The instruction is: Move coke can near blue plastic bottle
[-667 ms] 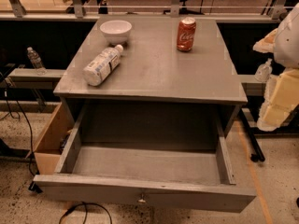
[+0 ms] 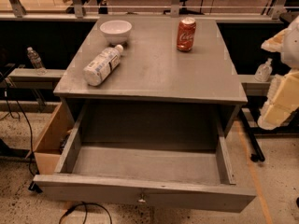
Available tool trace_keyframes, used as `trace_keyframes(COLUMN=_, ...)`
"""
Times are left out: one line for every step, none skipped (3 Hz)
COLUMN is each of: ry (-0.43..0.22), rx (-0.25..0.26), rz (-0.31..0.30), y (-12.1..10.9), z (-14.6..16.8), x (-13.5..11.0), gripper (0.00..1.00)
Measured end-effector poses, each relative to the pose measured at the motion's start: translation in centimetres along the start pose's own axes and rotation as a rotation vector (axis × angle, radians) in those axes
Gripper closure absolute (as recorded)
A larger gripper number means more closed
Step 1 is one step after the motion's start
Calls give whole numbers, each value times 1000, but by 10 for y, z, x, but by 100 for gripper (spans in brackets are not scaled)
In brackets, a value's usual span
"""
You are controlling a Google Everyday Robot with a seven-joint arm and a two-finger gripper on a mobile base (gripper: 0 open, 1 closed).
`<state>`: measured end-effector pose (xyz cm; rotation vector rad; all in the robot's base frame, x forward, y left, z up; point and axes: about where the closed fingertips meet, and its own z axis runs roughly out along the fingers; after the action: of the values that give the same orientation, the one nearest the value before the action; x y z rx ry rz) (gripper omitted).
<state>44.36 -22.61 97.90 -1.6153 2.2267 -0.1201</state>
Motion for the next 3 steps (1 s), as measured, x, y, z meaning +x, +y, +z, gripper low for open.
trace_keyframes(ry=-89, rx=107, rz=116, y=-43, z=-2, x=28, gripper=0)
trace_keyframes(ry=-216, rx=165, rz=187, y=-104, z=1, x=43, gripper=0)
trace_keyframes(ry=-344, rx=95, rz=222, y=-148, z=31, x=36, gripper=0)
